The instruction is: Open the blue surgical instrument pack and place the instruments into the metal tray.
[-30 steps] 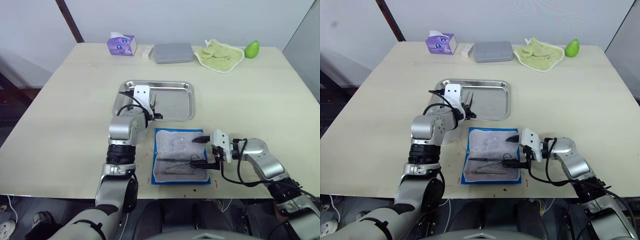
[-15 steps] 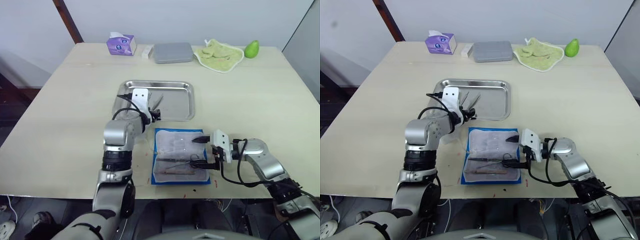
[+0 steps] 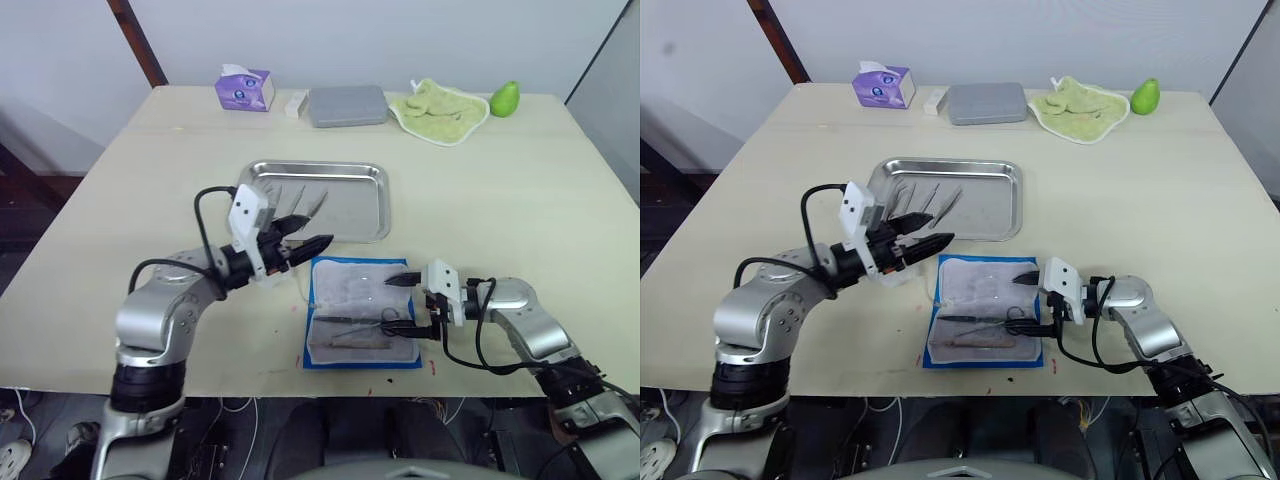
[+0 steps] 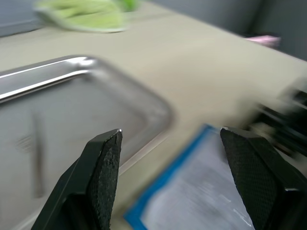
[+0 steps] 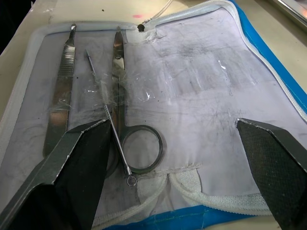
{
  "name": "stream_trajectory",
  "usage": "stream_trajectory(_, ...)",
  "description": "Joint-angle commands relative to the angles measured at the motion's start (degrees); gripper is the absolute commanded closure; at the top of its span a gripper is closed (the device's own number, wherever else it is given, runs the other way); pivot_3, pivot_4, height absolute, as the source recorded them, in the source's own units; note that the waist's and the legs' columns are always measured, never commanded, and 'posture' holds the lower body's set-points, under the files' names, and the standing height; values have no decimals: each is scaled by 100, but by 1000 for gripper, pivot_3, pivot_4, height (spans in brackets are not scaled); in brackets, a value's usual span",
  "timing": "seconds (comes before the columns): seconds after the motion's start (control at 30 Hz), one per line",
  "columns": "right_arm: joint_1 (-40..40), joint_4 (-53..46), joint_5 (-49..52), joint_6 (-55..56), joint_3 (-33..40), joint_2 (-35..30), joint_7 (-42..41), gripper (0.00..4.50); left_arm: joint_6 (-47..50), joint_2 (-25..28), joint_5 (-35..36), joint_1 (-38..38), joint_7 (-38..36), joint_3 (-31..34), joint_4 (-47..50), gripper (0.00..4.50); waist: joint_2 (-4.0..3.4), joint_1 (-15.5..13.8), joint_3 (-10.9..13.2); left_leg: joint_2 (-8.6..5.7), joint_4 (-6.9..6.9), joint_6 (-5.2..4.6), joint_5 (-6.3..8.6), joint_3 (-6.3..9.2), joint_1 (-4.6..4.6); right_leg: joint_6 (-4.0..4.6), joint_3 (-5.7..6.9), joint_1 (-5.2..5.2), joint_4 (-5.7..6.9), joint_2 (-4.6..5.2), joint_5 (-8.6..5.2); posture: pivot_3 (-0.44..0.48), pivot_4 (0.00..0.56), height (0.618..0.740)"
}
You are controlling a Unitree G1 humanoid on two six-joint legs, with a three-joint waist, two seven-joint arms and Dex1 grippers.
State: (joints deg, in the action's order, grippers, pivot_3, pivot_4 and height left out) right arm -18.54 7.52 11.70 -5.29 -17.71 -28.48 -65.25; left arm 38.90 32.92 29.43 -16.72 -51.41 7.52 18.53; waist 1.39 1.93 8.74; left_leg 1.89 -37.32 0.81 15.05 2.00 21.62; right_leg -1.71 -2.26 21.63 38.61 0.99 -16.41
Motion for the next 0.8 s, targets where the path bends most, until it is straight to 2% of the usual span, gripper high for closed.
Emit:
stream_trajectory(0.03,259,402,-309,-213,-193,-83,43,0,-753,386,299,256,-1075,229,-147,1062,0,2,0,1,0,-2,1,-1,1,0,-1,0,-2,-1,0,0,150,740)
stream_trajectory(0.13,303,349,-291,-213,-169,-86,61,0,-814,775,626,530,-1790,487,-411,1062,-3,10,2,4,2,-3,1,0,2,0,0,1,-3,-2,0,0,150,740)
stream_trajectory(0.17,317,334,-288,-212,-164,-89,64,0,-845,857,718,581,-1918,539,-472,530,-6,9,4,17,5,-3,2,-2,2,1,-1,3,-5,-4,-1,0,150,740)
stream_trajectory(0.2,328,323,-286,-212,-155,-96,67,0,-839,943,808,620,-2021,633,-572,224,-5,3,4,20,5,-4,2,-3,2,1,1,4,-5,-5,-1,0,150,740)
stream_trajectory(0.23,346,306,-284,-213,-145,-103,66,0,-825,1051,873,683,-2145,722,-668,100,-2,-7,3,20,4,-4,2,-3,3,0,4,4,-6,-5,-1,0,150,740)
stream_trajectory(0.37,440,226,-265,-222,-99,-150,68,0,-1095,1524,877,1123,-2756,1059,-1040,100,-8,5,6,23,4,-5,2,-4,4,0,3,5,-8,-6,-2,0,150,740)
stream_trajectory(0.5,493,151,-238,-237,-57,-191,61,0,-1423,1743,810,1358,-3101,1111,-1258,100,-12,-31,9,24,10,-5,2,-2,7,1,8,6,-15,-4,-2,0,150,740)
stream_trajectory(0.7,496,133,-230,-242,-22,-224,39,0,-1884,1690,624,1357,-3277,830,-1341,100,-15,-99,10,25,9,-5,2,-6,6,1,2,6,-19,-5,-2,0,150,740)
stream_trajectory(0.8,485,70,-210,-303,1,-240,35,0,-2156,1406,396,1124,-3131,389,-1338,100,-18,-125,12,26,9,-6,2,-9,6,0,0,6,-19,-4,-2,0,150,740)
